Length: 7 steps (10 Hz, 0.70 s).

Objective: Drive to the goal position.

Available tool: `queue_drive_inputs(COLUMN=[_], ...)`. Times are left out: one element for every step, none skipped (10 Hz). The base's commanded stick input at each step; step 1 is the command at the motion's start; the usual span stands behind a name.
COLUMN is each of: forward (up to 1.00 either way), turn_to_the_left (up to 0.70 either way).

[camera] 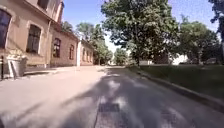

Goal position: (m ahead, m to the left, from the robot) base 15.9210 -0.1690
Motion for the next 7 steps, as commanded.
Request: queue_drive_inputs(forward=[0.7, 0.7, 0.7, 0.7, 0.7, 0.7, 0.7], turn_to_the_left=[0.0, 0.0, 0.0, 0.0, 0.0, 0.0, 0.0])
